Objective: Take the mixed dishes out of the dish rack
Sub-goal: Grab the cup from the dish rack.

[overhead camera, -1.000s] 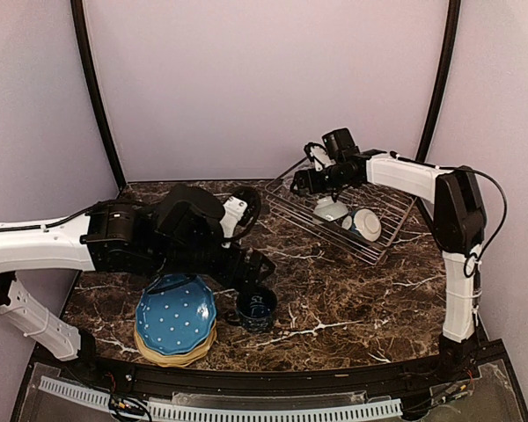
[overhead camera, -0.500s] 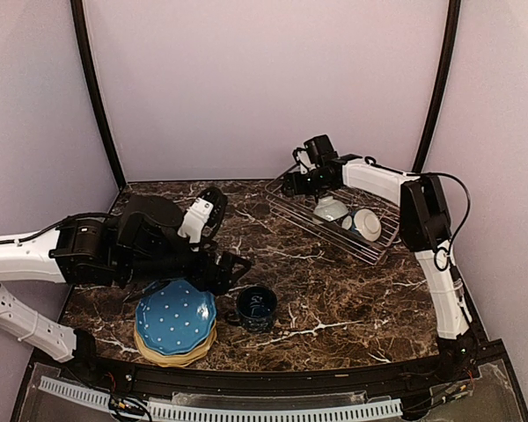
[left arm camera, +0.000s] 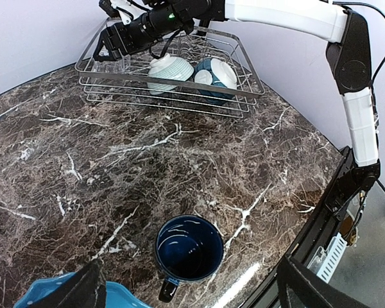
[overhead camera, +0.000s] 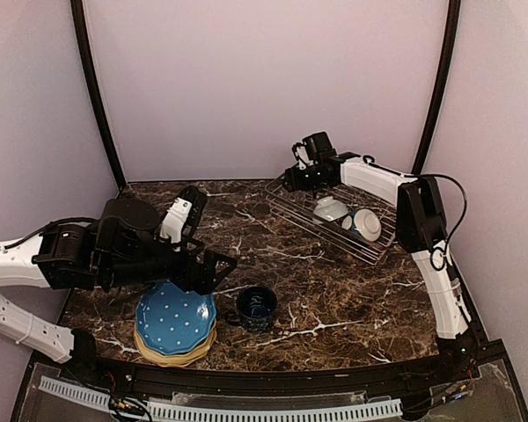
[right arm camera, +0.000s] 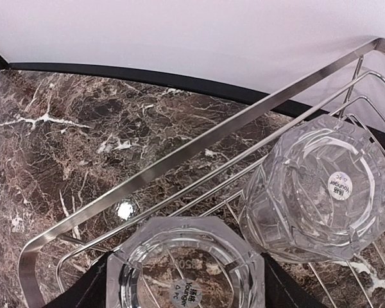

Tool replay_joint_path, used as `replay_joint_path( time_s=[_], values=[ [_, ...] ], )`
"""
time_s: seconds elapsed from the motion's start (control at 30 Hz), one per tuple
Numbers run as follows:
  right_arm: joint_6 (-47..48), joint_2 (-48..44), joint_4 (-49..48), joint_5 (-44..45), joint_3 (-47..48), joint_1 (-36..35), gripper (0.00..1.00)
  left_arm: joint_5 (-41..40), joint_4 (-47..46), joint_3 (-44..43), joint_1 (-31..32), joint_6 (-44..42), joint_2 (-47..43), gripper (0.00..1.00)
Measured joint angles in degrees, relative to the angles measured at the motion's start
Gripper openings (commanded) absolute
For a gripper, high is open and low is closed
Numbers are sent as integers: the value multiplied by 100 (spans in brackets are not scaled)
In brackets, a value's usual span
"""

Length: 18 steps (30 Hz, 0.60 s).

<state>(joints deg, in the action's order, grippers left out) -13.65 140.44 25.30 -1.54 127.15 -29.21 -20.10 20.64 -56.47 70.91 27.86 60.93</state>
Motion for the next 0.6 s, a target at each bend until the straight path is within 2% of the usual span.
replay_joint_path(
  time_s=[0.27,0.43,0.6],
  values=[
    [184,-791,68,133,-758,-13,40,-37,-26,-7,-4,7,190,95],
    [168,-2455,-372,2,-2120,46,37,203,-264,-7,-212,94,398,95],
    [-214,-4236,-1506,-739,-3694,326,36,964,-968,61,-765,341,474,97]
  ],
)
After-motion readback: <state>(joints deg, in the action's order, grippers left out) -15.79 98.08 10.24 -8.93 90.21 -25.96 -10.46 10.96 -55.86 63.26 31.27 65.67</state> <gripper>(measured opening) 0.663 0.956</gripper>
